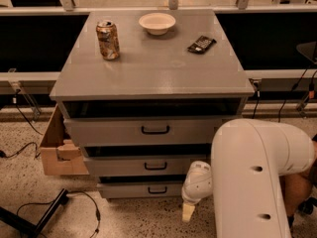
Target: Open bottom drawer
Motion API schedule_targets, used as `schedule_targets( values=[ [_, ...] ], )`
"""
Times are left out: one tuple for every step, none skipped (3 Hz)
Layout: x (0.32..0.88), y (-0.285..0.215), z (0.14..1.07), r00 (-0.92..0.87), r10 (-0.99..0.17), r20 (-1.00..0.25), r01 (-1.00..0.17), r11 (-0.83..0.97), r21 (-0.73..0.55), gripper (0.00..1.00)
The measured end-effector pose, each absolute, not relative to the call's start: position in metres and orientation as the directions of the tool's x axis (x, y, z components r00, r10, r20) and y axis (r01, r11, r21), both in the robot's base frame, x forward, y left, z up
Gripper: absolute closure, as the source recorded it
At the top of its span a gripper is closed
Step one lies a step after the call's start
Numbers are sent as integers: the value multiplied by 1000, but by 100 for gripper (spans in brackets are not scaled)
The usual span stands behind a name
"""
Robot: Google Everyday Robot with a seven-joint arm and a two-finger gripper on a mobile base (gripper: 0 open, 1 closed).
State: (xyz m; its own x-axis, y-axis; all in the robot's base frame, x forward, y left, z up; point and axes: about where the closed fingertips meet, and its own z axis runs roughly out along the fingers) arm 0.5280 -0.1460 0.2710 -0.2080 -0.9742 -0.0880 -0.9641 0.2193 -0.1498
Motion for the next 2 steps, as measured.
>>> schedule_targets(
  values=[
    [526, -156, 249, -210, -976, -64, -966, 217, -140, 0],
    [531, -160, 234, -193, -980, -57, -970, 199, -139, 0]
  ],
)
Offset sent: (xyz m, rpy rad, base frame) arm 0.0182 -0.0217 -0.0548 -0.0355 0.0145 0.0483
